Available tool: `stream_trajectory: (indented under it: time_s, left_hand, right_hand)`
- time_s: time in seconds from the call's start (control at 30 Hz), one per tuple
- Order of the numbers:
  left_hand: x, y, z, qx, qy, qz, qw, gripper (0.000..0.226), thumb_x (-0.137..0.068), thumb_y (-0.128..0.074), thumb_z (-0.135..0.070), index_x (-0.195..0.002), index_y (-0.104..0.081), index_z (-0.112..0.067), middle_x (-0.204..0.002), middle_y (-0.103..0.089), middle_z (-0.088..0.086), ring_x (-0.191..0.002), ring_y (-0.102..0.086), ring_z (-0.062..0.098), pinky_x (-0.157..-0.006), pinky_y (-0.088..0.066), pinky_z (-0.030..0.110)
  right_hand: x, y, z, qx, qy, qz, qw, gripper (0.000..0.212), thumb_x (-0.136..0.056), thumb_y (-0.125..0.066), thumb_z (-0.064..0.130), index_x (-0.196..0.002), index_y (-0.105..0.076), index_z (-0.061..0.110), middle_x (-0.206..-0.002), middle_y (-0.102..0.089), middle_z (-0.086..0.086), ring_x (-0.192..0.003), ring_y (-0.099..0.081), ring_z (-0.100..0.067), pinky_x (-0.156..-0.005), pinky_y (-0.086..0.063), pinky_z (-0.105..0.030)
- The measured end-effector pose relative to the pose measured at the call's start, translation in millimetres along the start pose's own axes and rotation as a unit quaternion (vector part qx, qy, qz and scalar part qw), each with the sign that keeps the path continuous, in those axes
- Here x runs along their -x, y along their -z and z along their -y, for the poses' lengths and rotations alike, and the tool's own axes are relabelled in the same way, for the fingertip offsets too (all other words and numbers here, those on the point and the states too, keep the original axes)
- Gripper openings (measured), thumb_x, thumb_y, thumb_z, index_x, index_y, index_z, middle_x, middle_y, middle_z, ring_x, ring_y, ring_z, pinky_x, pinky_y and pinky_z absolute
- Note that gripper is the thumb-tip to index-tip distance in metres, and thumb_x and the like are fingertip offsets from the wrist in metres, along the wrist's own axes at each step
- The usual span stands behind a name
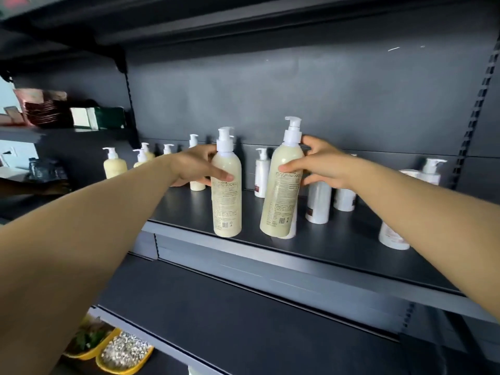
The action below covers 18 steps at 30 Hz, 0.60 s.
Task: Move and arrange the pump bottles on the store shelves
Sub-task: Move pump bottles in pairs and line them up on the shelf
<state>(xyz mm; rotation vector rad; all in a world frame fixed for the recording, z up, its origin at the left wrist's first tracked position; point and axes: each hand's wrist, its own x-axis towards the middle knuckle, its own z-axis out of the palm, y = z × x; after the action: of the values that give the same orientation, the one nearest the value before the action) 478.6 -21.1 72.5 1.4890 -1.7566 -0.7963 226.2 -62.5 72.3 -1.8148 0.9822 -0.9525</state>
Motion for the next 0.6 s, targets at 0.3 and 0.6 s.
stream_trajectory:
  time_s: [0.3, 0.6]
  left_hand:
    - [-63, 96, 68, -0.022, 0.018, -0.006, 1.000, 0.044, -0.079, -0.072, -0.005, -0.118, -0.055, -0.018, -0.106, -0.064, -0.005, -0.093, -0.063, 0.005, -0.062, -0.052, 0.013]
    - [-139, 150, 134, -0.001, 0.019, -0.021, 1.000, 0.043, -0.079, -0.071, -0.002, -0.113, -0.053, -0.022, -0.097, -0.063, -0.011, -0.090, -0.061, 0.005, -0.064, -0.049, 0.015]
  right_hand:
    - [-128, -68, -7, 0.012, 0.006, 0.007, 1.000, 0.060, -0.072, -0.079, 0.005, -0.123, -0.053, 0.022, -0.119, -0.063, -0.002, -0.102, -0.065, -0.019, -0.080, -0.057, -0.043]
    - [-220, -117, -25, 0.029, -0.020, -0.009, 0.999, 0.065, -0.073, -0.077, 0.001, -0.128, -0.051, 0.023, -0.115, -0.063, 0.004, -0.105, -0.064, -0.017, -0.080, -0.056, -0.041]
